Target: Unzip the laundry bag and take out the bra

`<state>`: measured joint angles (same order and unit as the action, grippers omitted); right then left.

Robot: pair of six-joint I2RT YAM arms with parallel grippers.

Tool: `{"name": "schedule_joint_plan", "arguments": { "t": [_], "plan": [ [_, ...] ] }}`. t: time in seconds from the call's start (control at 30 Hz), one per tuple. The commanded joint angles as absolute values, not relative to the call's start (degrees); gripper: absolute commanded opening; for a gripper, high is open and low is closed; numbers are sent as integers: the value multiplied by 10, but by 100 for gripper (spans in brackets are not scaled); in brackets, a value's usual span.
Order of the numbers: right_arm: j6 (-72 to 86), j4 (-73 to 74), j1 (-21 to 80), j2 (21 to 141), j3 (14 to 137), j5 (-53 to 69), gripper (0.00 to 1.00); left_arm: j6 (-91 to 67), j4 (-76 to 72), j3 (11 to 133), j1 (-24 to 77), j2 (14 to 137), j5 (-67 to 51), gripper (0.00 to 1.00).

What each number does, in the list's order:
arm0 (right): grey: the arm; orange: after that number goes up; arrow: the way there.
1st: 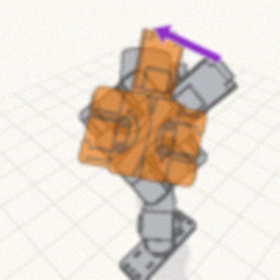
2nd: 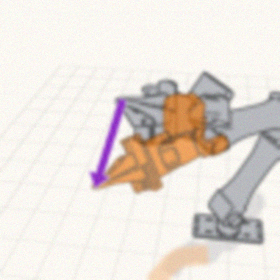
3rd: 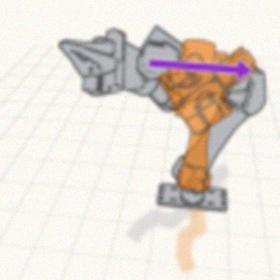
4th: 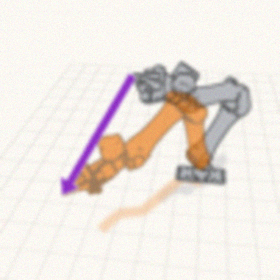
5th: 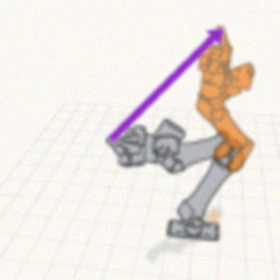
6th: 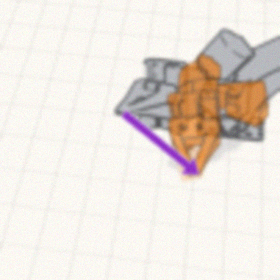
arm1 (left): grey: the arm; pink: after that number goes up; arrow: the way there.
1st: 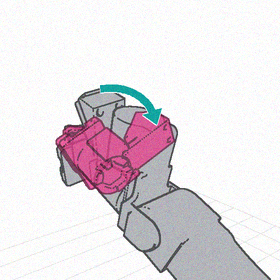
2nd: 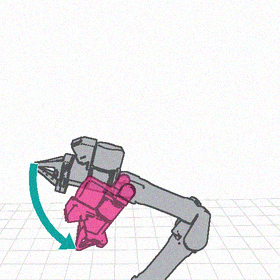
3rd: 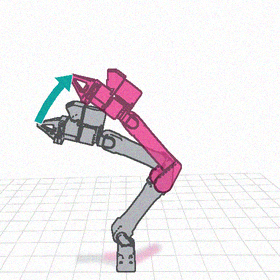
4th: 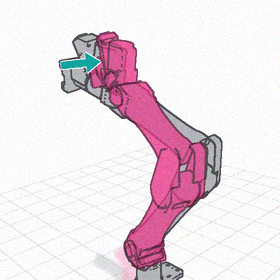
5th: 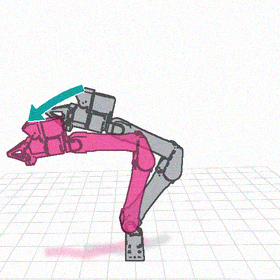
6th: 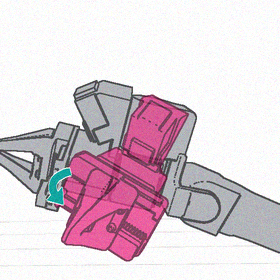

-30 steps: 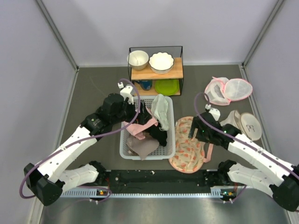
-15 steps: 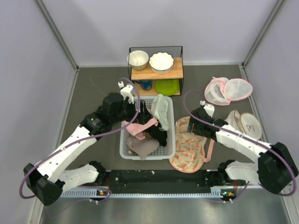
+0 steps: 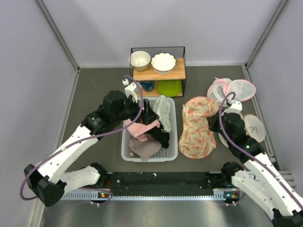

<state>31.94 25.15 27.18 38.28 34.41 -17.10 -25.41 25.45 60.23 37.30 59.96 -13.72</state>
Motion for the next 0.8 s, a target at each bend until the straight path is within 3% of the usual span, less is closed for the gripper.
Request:
{"name": "schedule_joint_plan", "arguments": {
  "t": [0.0,0.43,0.6,0.77],
  "plan": [
    [247,238,252,332,402,-111,0,-266,154,626,376,624,-231,99],
    [179,258,251,340,481,84,0,-208,124,711,374,736,-341,99],
    [172,260,251,345,487,152,0,-173,126,773,362,813,-476,99],
    [171,261,250,345,478,155,0,-203,120,816,365,881,-538,99]
  ]
}}
